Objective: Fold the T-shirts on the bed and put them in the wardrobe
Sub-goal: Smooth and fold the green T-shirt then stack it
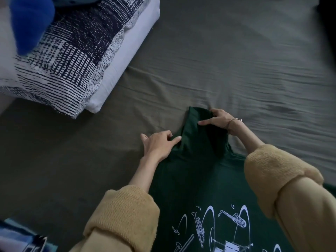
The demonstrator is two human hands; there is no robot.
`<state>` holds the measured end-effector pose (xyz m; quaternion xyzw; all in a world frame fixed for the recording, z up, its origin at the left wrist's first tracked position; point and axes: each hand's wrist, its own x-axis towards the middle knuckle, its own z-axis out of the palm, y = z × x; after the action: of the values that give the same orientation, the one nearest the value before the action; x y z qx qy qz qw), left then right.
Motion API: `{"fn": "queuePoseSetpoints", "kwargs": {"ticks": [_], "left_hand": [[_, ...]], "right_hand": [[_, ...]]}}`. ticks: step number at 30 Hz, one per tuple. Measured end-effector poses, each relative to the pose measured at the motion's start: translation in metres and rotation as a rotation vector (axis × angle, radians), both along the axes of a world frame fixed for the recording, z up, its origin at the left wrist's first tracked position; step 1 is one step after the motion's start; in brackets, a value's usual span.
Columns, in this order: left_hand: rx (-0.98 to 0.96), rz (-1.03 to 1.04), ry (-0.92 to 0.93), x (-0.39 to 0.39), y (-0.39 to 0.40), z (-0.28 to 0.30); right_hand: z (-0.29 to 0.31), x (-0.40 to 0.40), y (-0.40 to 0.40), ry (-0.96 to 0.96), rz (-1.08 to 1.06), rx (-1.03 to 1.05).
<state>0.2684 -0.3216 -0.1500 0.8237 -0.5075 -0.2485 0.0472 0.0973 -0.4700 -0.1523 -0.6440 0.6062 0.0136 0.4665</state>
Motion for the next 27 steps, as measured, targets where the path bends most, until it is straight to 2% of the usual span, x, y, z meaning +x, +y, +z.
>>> {"fn": "queuePoseSetpoints", "kwargs": {"ticks": [2, 5, 14, 19, 27], "left_hand": [[-0.083, -0.051, 0.037, 0.008, 0.007, -0.006], [-0.132, 0.005, 0.117, 0.013, 0.009, -0.021], [-0.146, 0.033, 0.104, 0.008, 0.008, -0.035], [-0.137, 0.045, 0.137, 0.011, 0.007, -0.038], [-0.145, 0.052, 0.167, 0.010, 0.008, -0.041]], "right_hand": [[-0.001, 0.000, 0.003, 0.046, 0.019, -0.072], [-0.004, -0.005, 0.002, 0.003, 0.011, -0.118], [0.000, -0.007, 0.011, -0.156, -0.118, -0.318], [0.009, 0.019, 0.009, 0.175, 0.107, -0.558], [0.014, 0.040, -0.006, 0.302, 0.164, -0.484]]}}
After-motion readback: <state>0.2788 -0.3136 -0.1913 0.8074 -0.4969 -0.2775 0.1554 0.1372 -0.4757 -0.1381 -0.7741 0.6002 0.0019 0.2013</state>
